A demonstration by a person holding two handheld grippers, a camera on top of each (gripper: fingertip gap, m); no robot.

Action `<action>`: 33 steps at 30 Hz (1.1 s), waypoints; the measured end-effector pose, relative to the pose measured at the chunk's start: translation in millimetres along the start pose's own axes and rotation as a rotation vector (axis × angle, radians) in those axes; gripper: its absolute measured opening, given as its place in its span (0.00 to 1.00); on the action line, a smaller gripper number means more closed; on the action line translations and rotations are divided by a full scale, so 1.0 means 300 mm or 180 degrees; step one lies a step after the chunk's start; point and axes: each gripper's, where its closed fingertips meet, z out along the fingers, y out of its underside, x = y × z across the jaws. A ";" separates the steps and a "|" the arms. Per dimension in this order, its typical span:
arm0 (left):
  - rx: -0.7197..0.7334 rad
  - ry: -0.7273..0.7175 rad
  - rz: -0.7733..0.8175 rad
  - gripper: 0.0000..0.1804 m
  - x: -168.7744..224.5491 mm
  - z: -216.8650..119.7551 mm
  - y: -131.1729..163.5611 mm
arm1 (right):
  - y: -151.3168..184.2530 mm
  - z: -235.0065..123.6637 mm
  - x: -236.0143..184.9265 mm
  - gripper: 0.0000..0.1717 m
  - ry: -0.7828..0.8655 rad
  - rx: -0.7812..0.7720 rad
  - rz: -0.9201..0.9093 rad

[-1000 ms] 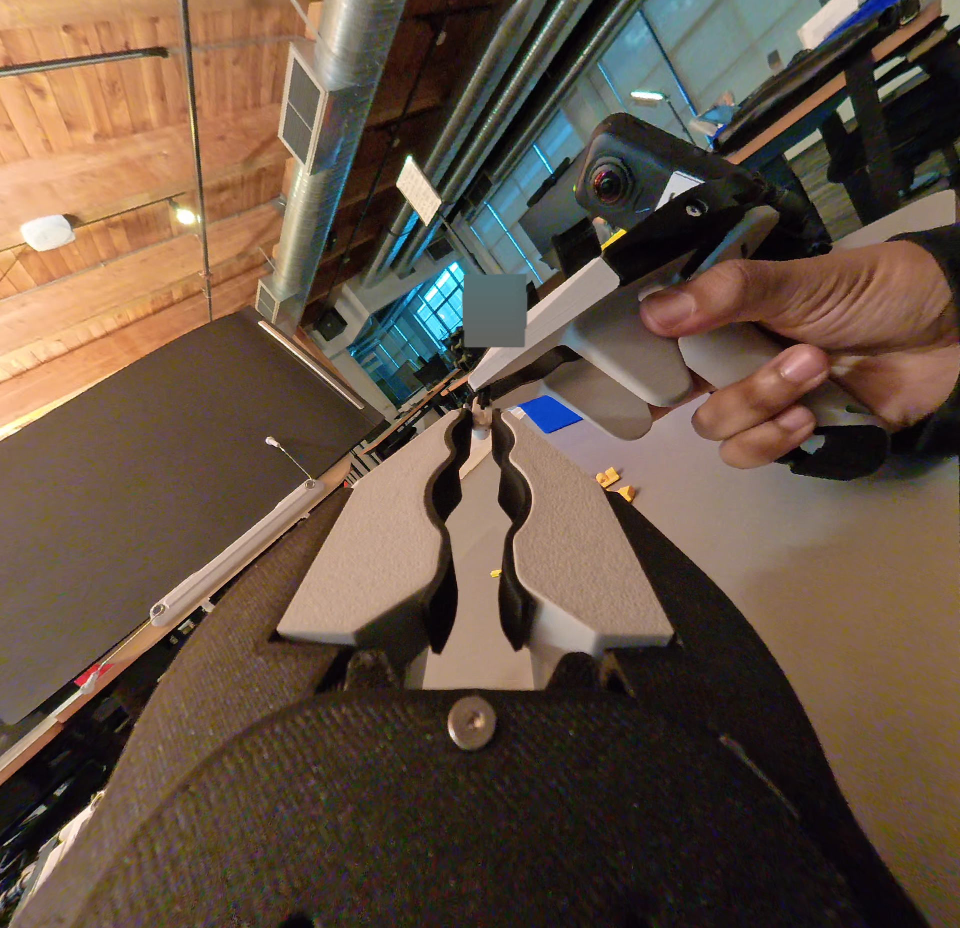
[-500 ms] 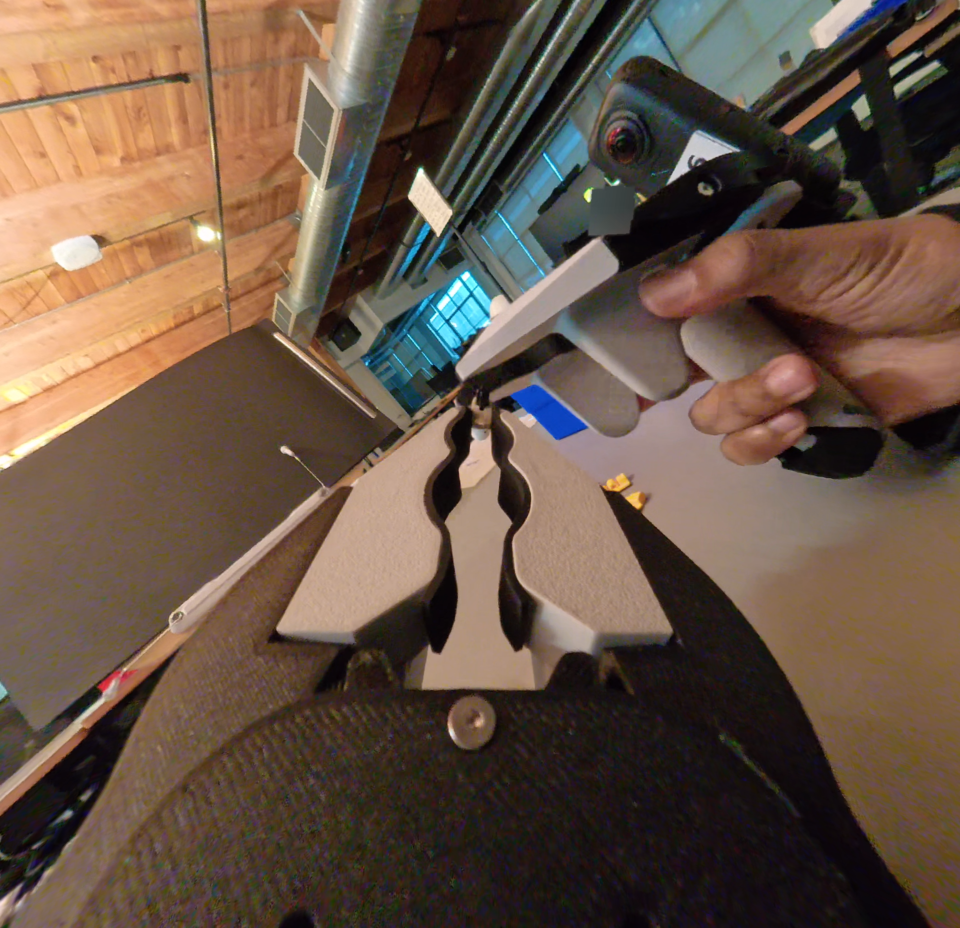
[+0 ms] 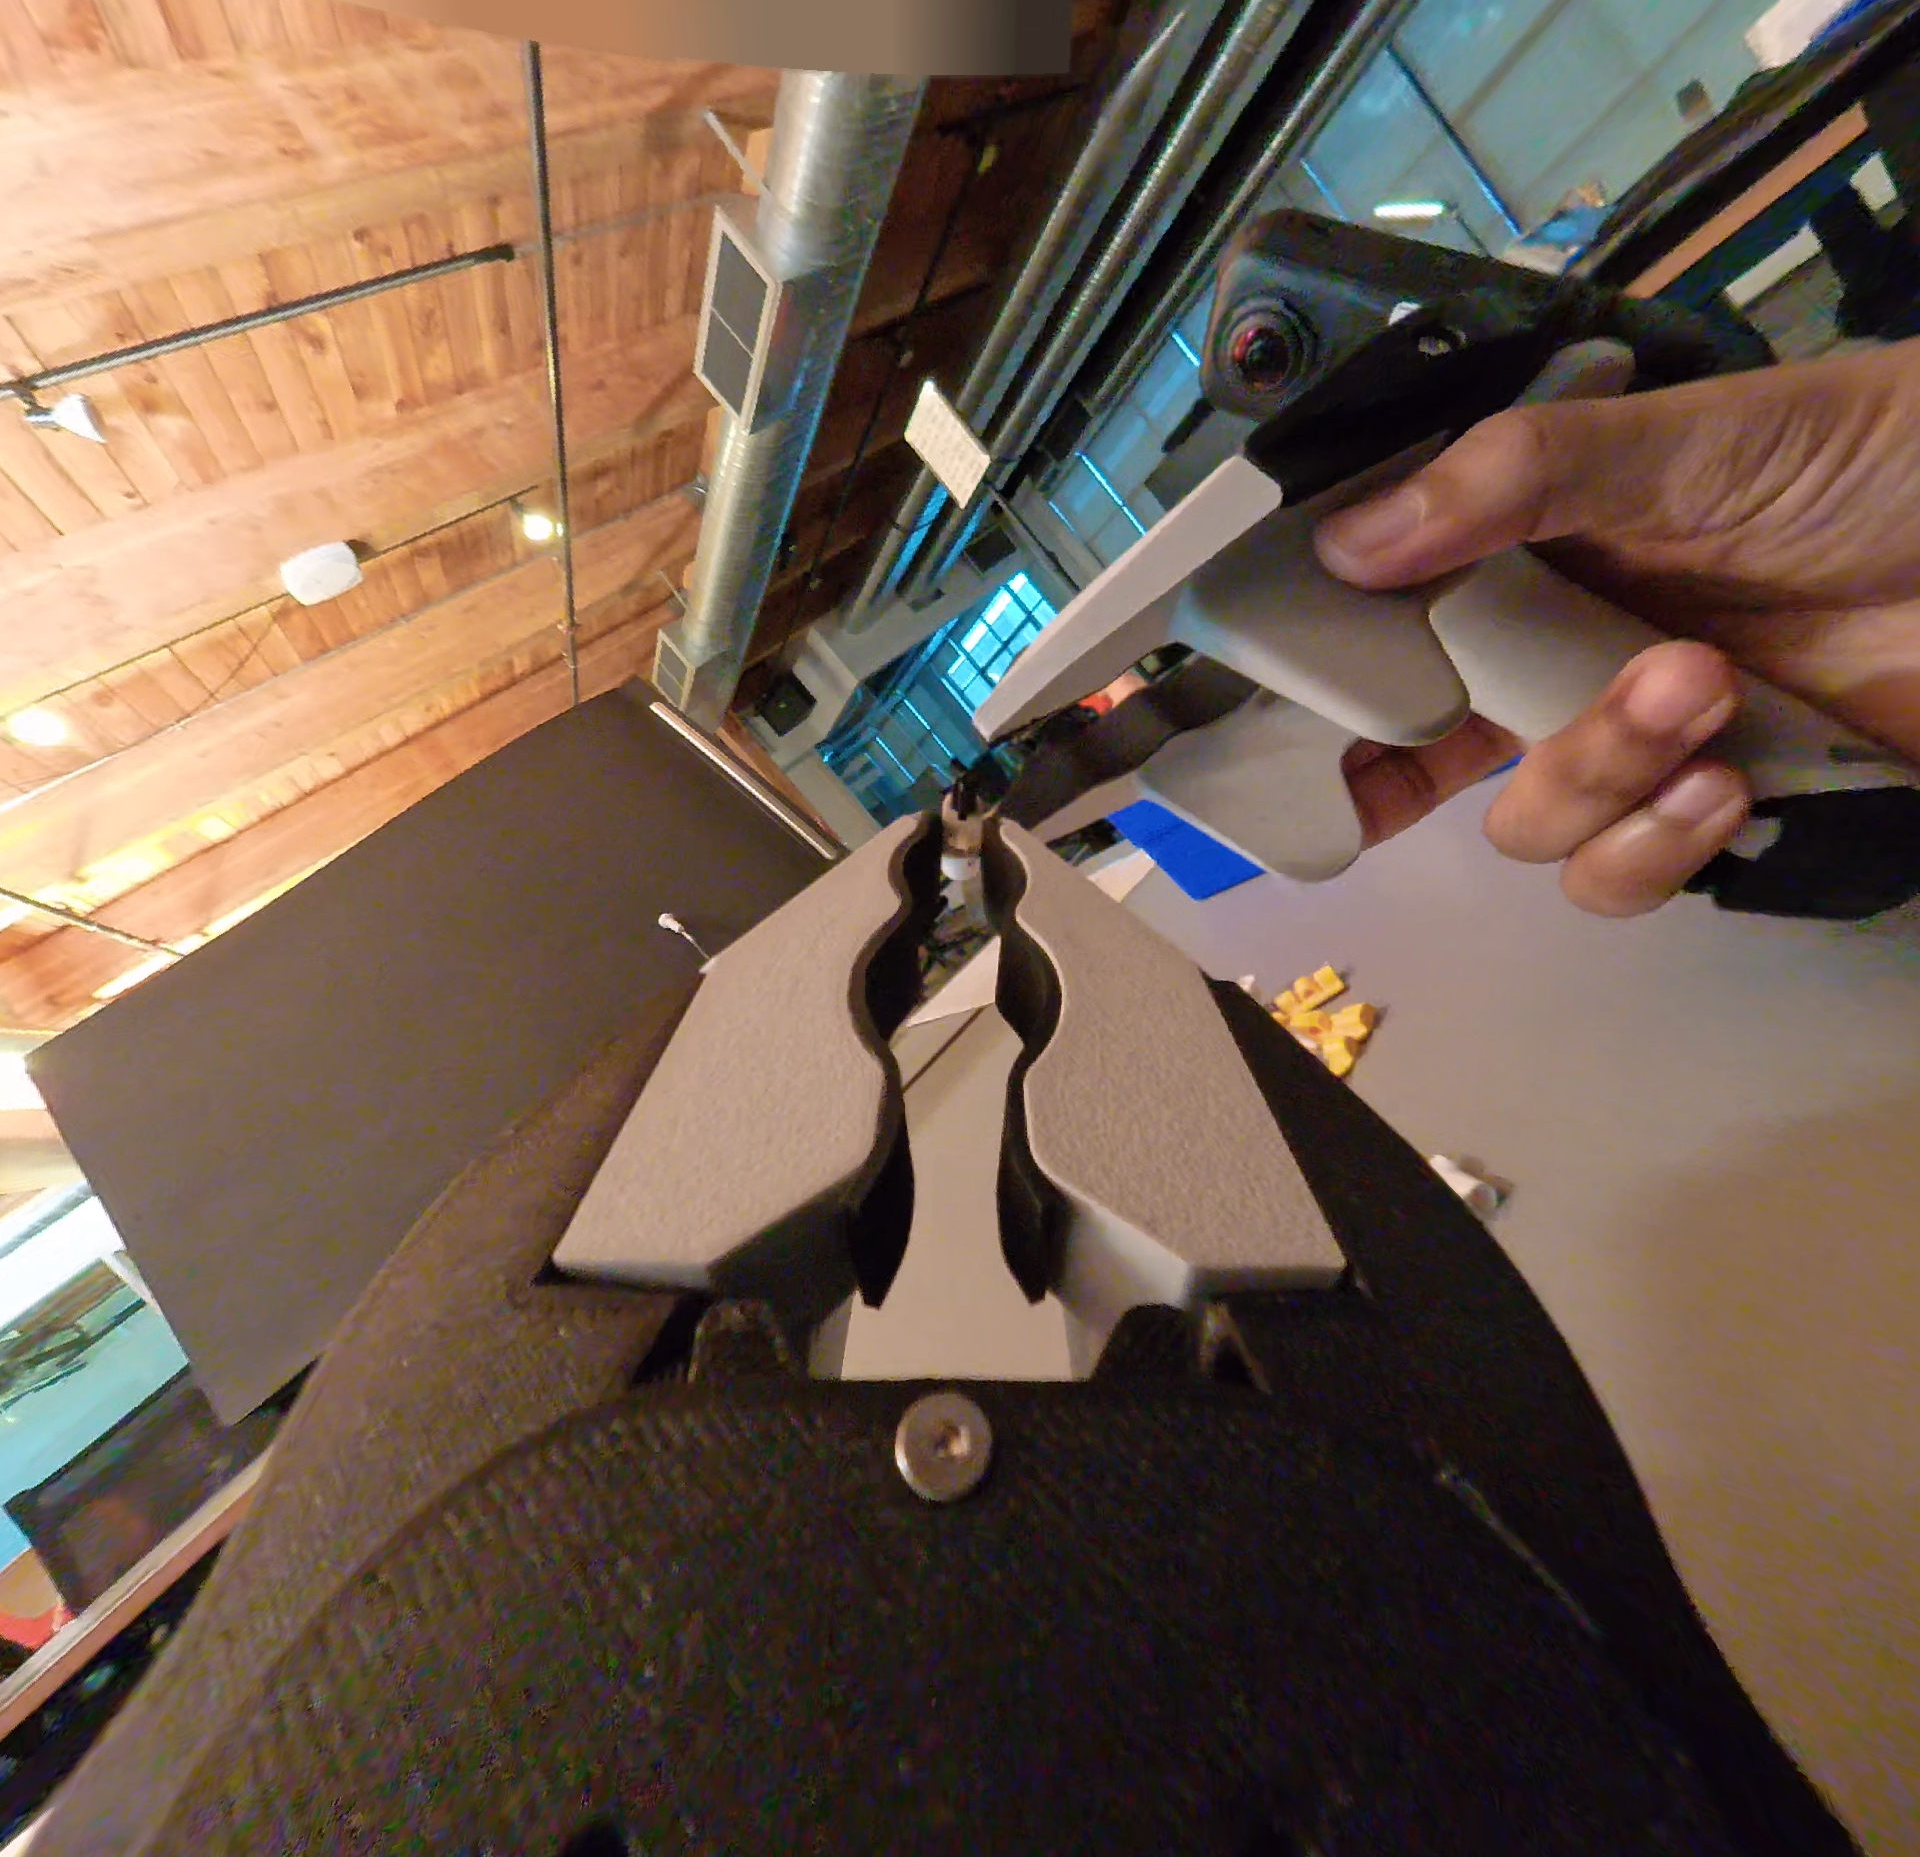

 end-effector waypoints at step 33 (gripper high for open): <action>0.0000 0.0447 -0.0613 0.02 0.049 0.003 0.013 | 0.028 -0.025 0.034 0.28 -0.0242 -0.0103 0.0578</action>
